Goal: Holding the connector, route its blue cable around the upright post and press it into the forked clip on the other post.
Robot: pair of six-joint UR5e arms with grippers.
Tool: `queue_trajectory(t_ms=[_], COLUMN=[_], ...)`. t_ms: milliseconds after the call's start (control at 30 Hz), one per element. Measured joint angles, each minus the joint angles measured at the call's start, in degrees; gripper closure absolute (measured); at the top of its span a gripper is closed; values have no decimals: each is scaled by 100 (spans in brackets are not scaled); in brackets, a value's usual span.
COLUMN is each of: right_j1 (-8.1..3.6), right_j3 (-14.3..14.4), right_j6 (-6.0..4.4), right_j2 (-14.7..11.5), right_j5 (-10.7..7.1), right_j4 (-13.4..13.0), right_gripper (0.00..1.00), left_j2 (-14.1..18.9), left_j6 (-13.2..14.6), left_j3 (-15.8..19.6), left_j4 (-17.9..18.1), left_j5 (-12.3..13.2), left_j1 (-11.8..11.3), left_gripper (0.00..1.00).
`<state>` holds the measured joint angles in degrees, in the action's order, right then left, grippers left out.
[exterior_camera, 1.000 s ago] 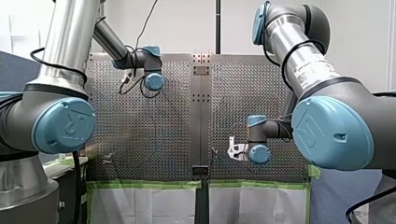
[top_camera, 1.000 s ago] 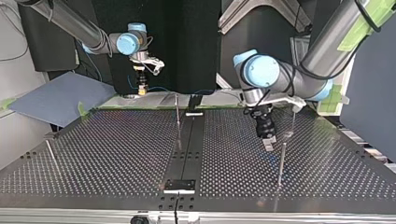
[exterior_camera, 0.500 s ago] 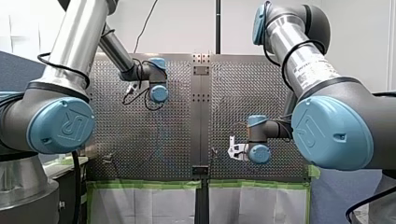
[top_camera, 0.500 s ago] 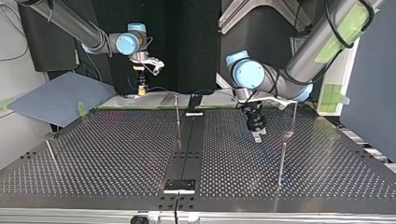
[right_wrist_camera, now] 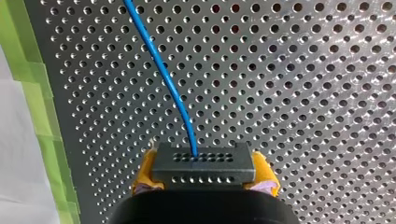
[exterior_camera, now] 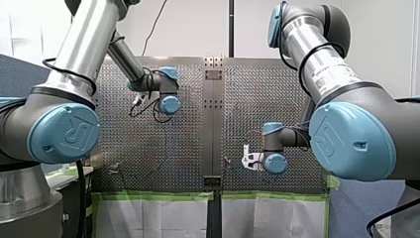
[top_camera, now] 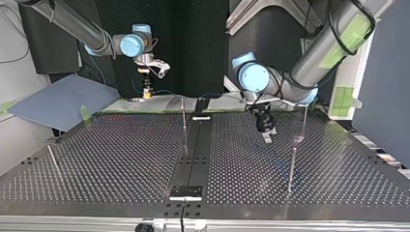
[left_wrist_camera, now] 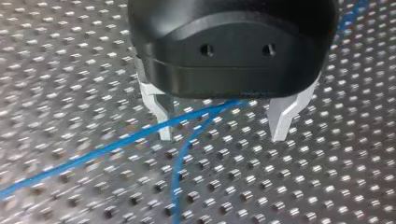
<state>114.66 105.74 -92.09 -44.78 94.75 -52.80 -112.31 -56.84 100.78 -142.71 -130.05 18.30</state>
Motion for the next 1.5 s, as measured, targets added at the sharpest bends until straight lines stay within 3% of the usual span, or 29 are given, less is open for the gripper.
queue_trajectory(t_ms=[267, 533, 900, 1100, 1500], right_j1=[0, 0, 0, 0, 0], right_j3=[1, 1, 0, -1, 4], right_j6=[-1, 5, 5, 9, 29], right_j2=[-1, -2, -2, -2, -1], right_j5=[0, 0, 0, 0, -2], right_j4=[19, 39, 52, 63, 68], right_gripper=[100, 100, 100, 100, 100], left_j2=[-479, -906, -1210, -1520, -2117], left_j6=[10, -128, -265, -274, -738], left_j3=[1, 1, 1, -37, -302], left_j4=[197, 102, 32, 180, -53], left_j5=[-104, -254, -224, -266, -339], left_j1=[77, 92, 162, 242, 342], left_gripper=[0, 0, 0, 0, 0])
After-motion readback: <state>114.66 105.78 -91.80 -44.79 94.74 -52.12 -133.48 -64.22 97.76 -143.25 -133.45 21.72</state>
